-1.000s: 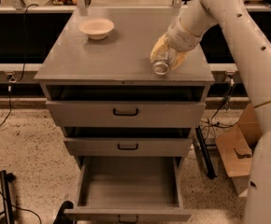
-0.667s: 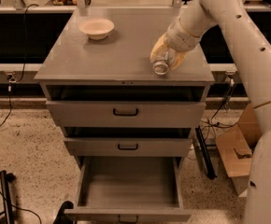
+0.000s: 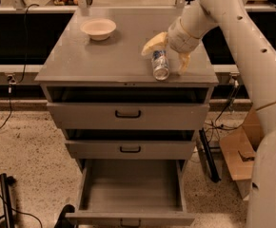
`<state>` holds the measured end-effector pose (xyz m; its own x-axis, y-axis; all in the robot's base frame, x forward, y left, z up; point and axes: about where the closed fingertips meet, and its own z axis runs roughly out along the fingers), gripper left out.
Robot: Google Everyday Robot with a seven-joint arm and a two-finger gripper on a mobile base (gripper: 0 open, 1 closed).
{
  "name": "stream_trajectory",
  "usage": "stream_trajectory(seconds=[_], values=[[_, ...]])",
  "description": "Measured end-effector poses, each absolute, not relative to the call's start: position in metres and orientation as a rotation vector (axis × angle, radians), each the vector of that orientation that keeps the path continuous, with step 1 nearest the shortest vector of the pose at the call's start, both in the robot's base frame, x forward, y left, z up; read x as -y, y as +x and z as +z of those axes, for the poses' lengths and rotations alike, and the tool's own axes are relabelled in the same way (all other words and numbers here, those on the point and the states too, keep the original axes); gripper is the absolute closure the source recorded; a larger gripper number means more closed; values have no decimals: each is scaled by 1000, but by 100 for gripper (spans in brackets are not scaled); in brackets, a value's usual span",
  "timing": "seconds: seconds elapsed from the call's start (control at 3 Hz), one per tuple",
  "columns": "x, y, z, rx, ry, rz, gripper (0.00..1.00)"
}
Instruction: Pick redbull can from bottom drawer and place on counter
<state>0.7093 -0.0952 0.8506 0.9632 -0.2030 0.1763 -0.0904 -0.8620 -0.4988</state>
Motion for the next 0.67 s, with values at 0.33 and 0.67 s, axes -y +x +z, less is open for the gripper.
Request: stream_trajectory(seconds=[0.33,0.67], values=[[95,710,851,-207,-2606,-308,0],[110,711,860,-225,-2577,-346,0]])
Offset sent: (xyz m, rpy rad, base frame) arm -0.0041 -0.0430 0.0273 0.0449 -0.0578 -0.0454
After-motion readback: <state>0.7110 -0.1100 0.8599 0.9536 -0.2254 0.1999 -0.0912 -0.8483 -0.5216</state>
